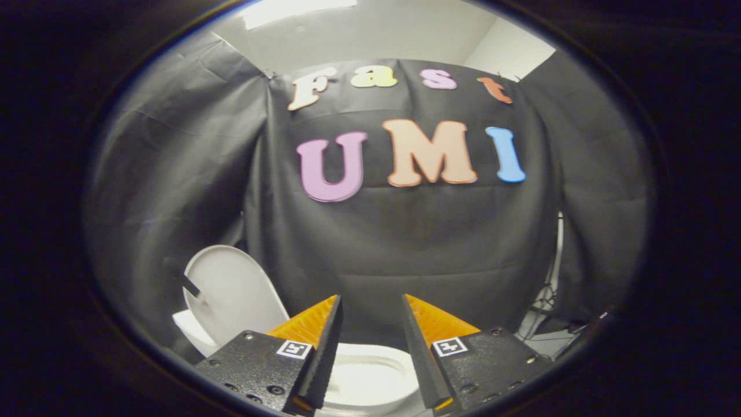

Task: Open the toilet lid.

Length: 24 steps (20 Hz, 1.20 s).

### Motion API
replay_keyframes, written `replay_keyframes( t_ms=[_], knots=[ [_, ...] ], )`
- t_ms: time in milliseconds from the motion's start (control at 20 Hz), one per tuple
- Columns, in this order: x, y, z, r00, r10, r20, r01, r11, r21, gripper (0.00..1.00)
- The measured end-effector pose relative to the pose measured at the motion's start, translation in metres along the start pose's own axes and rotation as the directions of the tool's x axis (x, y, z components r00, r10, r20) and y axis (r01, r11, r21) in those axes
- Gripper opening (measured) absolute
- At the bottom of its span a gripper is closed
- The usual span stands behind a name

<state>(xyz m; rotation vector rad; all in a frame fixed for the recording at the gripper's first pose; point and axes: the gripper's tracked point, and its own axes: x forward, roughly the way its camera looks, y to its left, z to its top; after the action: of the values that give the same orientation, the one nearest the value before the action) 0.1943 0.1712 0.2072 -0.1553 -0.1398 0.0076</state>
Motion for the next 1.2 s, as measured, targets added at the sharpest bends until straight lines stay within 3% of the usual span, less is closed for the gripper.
replay_keyframes(
  t_ms=[150, 350, 550, 900, 1050, 1200],
  knots=[
    [-0.029, -0.052, -0.025, 0.996, -0.079, -0.038, 0.079, 0.997, 0.003, 0.61],
    [-0.059, -0.094, -0.058, 0.988, -0.126, -0.088, 0.128, 0.992, 0.017, 0.61],
    [-0.086, -0.116, -0.099, 0.977, -0.129, -0.169, 0.133, 0.991, 0.015, 0.61],
    [-0.125, -0.147, -0.178, 0.929, -0.150, -0.338, 0.181, 0.982, 0.062, 0.62],
    [-0.146, -0.164, -0.205, 0.896, -0.209, -0.392, 0.249, 0.967, 0.054, 0.62],
    [-0.165, -0.171, -0.213, 0.891, -0.226, -0.395, 0.276, 0.958, 0.075, 0.62]
  ],
)
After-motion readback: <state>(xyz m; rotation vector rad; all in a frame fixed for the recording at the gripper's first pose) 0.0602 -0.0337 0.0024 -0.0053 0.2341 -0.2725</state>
